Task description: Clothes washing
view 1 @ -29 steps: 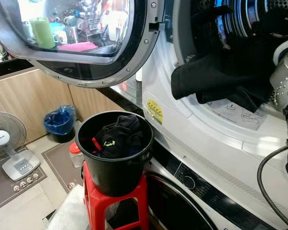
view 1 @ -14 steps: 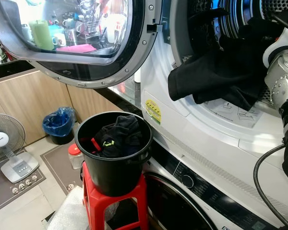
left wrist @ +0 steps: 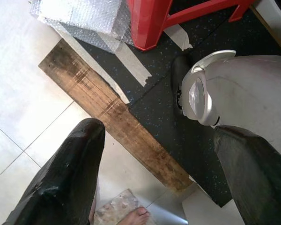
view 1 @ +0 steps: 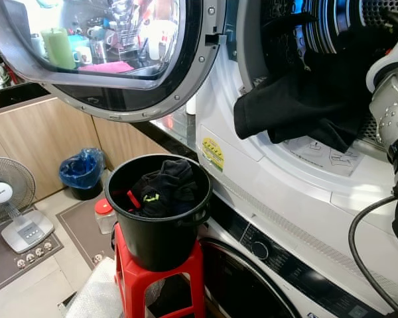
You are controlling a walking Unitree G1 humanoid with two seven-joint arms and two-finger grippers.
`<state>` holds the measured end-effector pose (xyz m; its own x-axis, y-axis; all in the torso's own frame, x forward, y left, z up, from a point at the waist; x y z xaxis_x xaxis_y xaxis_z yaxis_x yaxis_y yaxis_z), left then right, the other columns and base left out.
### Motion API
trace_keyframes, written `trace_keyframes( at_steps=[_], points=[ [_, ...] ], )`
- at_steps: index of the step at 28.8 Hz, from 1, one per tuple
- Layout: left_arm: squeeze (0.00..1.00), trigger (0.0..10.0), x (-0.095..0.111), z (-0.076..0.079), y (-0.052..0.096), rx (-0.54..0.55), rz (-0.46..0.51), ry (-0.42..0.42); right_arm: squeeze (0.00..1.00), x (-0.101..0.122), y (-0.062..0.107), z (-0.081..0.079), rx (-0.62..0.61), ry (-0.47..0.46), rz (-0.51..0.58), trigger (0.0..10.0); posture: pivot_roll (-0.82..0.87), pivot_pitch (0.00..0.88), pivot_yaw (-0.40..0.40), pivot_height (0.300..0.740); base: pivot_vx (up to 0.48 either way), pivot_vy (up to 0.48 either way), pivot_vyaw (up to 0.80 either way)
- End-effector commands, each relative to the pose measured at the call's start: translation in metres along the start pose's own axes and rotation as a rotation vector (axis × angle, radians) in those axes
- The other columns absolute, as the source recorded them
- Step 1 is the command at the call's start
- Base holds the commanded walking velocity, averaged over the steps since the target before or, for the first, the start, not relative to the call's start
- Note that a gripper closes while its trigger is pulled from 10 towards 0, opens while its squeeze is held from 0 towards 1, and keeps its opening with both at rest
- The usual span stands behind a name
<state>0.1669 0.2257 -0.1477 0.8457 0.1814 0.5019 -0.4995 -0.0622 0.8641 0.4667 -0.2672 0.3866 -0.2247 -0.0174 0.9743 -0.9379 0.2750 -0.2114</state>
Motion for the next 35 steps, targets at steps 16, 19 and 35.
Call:
trace_keyframes(
  at_steps=[16,19,35],
  points=[
    [0.0,10.0,-0.01,-0.001,0.001,0.013,-0.033,0.029,1.0,-0.003,0.001,0.01,0.065,0.0,-0.007,10.0,0.1,0.031,-0.003,0.74,0.0,0.0,0.0],
    [0.0,10.0,-0.01,0.0,0.001,0.011,-0.035,0.031,1.0,-0.012,0.002,0.007,0.1,0.034,-0.014,10.0,0.1,0.031,-0.004,0.74,0.0,0.0,0.0],
    [0.0,10.0,-0.015,0.003,0.001,0.003,-0.051,0.027,0.0,0.007,0.006,0.024,0.019,0.267,0.102,10.0,0.08,0.048,-0.002,0.74,0.0,0.0,0.0]
  ],
)
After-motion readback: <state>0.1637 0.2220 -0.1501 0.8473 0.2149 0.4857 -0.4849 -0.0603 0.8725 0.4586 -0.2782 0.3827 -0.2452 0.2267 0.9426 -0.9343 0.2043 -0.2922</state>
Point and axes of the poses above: a point about 5 cm out from each wrist's last joint towards the gripper, its own y axis pointing back from the gripper into the wrist, its own x axis along the axis of the wrist's last joint, z = x × y, the point moved 6 cm from there along -y, pointing out of the wrist towards the gripper, and after that the axes turned 7 degrees about y, right-handed, at the moved point
